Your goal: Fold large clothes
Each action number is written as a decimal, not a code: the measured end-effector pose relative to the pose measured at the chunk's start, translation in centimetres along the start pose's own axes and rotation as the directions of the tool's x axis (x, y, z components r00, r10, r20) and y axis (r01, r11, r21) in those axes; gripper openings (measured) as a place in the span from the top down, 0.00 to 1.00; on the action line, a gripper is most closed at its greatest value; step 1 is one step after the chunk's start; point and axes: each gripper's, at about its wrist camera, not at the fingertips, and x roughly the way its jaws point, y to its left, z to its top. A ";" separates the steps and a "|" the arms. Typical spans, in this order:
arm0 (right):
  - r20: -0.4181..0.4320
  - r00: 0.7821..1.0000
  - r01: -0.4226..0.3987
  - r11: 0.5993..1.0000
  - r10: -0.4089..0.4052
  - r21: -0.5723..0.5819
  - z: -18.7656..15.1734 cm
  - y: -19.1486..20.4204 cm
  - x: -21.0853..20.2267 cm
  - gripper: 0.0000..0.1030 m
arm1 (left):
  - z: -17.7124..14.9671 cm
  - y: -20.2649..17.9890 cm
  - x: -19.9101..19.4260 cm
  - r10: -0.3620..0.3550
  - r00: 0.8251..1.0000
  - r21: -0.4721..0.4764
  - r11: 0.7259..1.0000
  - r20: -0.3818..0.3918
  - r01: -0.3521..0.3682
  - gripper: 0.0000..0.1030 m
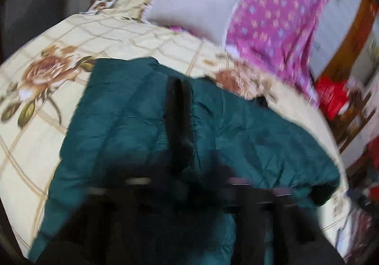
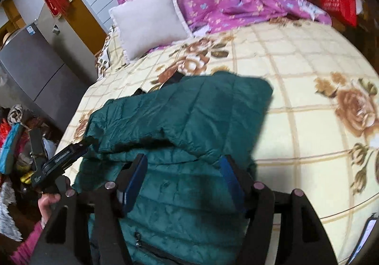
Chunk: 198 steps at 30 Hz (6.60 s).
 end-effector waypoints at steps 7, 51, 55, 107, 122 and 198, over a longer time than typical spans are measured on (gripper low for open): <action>0.016 0.999 0.047 0.999 -0.046 -0.014 1.7 1.7 2.4 0.34 | 2.4 2.0 -4.9 0.006 0.986 -0.002 1.000 0.164 -0.006 1.00; 0.056 0.976 0.216 0.959 -0.209 -0.182 3.7 8.2 10.9 0.20 | 2.1 1.8 4.4 0.185 0.980 0.159 0.968 0.068 -0.194 0.55; 0.035 0.976 0.216 0.927 -0.216 -0.305 1.4 11.5 11.8 0.20 | 2.1 1.8 4.4 0.185 0.980 0.158 0.968 0.067 -0.193 0.55; 0.016 0.971 0.237 0.966 -0.237 -0.100 -1.9 4.1 2.1 0.13 | -0.9 2.0 -4.2 0.174 0.983 0.163 0.970 0.066 -0.183 0.51; -0.072 0.976 0.196 0.973 -0.205 -0.118 -9.7 4.1 -4.0 0.13 | -8.4 6.2 -12.1 0.213 0.976 0.180 0.959 0.052 -0.219 0.51; -0.291 0.948 0.101 0.990 -0.126 -0.100 -23.0 0.9 -7.3 0.13 | -18.8 16.5 -16.6 0.088 0.980 -0.029 0.995 -0.178 -0.094 0.51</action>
